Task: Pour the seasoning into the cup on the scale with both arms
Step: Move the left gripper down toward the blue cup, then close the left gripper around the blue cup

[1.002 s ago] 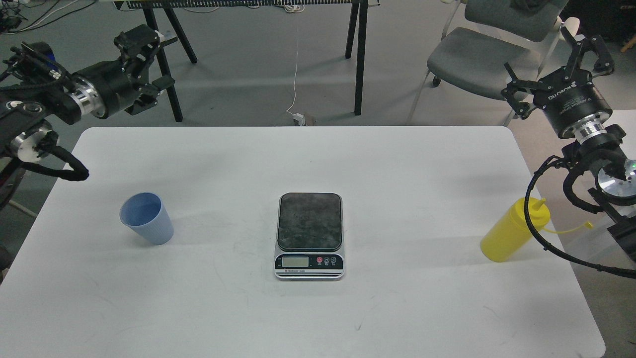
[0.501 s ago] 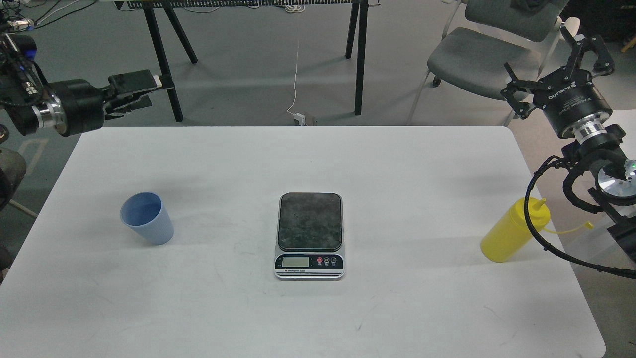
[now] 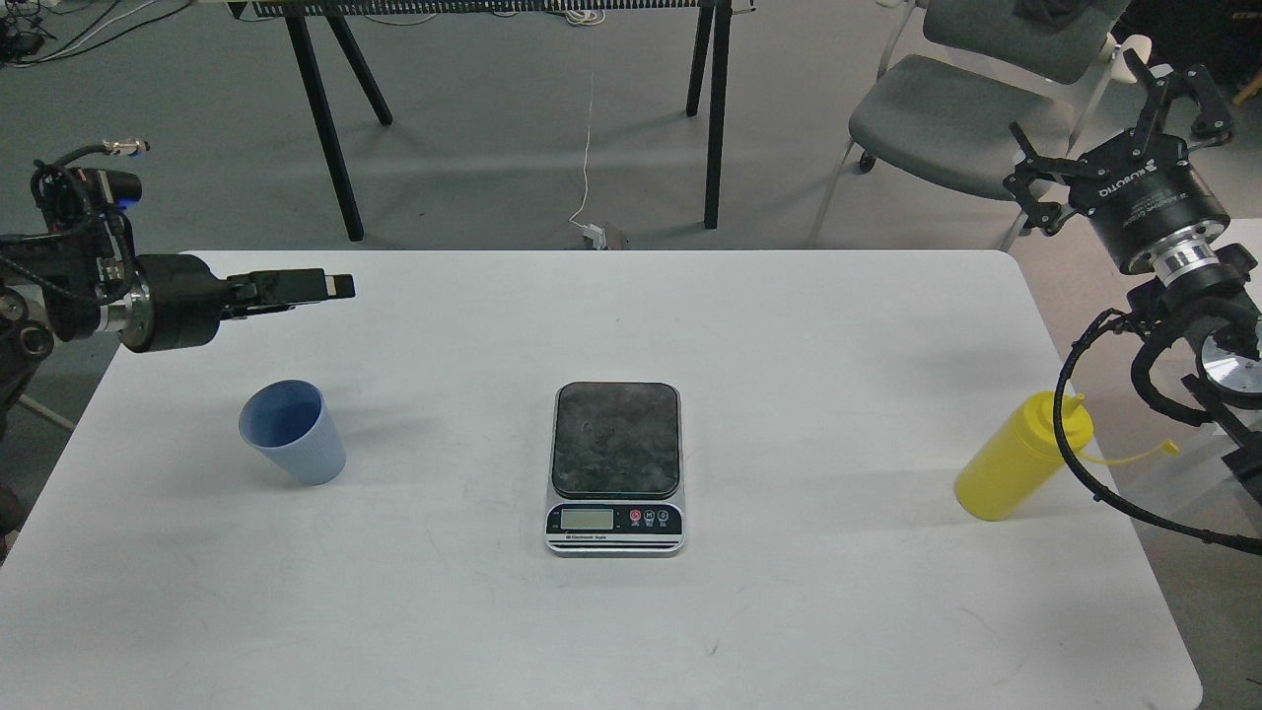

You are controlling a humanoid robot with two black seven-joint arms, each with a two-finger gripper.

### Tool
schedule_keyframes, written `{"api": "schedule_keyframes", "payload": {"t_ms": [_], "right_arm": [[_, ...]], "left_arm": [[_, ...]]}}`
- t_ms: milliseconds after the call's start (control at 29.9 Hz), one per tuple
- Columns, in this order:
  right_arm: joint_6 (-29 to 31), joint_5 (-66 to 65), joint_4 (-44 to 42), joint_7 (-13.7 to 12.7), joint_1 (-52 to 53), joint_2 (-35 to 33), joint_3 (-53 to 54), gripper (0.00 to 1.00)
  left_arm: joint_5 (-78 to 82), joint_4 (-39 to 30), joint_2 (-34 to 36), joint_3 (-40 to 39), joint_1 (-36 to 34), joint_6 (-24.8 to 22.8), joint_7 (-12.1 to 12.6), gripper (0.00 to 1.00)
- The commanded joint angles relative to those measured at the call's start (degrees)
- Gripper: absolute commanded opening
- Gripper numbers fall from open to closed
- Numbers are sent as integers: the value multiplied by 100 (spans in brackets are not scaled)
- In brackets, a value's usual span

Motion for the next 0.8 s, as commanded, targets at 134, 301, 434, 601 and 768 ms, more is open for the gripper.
{"api": "schedule_keyframes", "payload": {"t_ms": [134,301,434,601,768], "right_arm": [[0,0,-4,2,-3,8,9,100],[0,0,-4,2,-3,-1,9,100],[0,0,-4,2,-3,-1,9,100],[0,0,-4,3,-3,-1,9,100],[0,0,-4,11,-3,-1,9,100]], "left_arm": [[615,307,50,61,89,155,-2,100],[862,316,50,61,308,182,-2,100],[984,543,94,61,554,313,-2,100],[1055,641,102,61,695,393,-2,100],[1055,641,120,61,757,393,-2,100]]}}
